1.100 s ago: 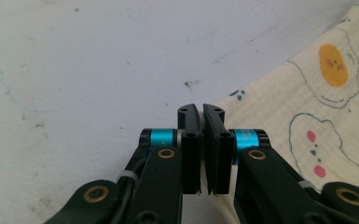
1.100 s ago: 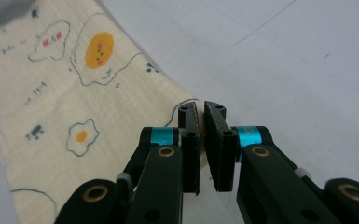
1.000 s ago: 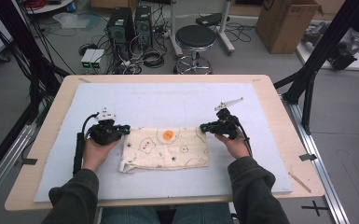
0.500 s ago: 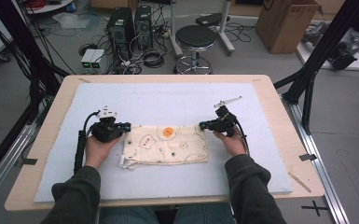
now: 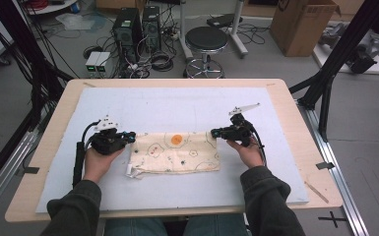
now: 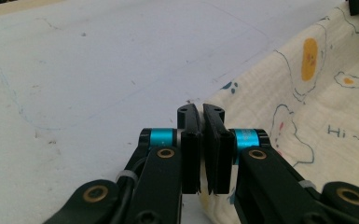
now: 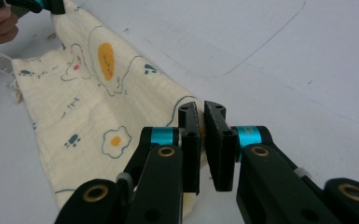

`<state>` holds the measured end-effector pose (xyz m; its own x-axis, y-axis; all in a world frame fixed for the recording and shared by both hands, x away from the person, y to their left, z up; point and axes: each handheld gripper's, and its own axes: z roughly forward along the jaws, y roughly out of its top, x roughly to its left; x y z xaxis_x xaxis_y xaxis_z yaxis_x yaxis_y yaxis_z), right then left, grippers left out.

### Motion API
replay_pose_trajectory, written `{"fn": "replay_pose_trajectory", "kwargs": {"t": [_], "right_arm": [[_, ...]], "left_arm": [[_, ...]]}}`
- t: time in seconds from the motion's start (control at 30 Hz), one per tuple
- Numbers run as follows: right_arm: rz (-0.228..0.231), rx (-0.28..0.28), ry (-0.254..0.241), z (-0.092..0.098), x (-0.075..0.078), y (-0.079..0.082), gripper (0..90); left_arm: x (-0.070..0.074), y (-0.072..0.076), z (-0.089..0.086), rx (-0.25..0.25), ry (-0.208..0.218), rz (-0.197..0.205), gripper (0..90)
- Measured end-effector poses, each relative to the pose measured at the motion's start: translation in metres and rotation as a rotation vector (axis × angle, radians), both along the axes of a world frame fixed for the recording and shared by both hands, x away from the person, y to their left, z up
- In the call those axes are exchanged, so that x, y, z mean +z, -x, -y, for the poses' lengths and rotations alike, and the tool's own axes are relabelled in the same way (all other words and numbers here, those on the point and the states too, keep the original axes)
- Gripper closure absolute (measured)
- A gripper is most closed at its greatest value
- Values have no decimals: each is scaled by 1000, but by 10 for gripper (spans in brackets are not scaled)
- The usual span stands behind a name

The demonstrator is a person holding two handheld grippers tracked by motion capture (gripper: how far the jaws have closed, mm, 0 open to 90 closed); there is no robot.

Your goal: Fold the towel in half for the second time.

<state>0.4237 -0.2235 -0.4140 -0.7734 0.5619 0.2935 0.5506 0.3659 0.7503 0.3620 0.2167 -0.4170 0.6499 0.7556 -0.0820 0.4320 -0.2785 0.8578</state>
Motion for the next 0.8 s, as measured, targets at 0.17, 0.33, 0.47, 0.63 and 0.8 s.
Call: {"fn": "replay_pose_trajectory", "kwargs": {"t": [0.17,0.33,0.47,0.63,0.8], "right_arm": [[9,7,-15,4,2,6,849],[26,25,-23,5,7,13,848],[27,41,-16,4,10,18,848],[34,53,-29,6,10,26,848],[34,60,-43,9,6,34,847]], "left_arm": [[2,7,1,-23,4,12,852],[3,15,1,-34,-6,23,851],[2,22,0,-45,-10,29,849],[2,29,0,-60,-19,35,848],[2,35,2,-86,-43,33,844]]}}
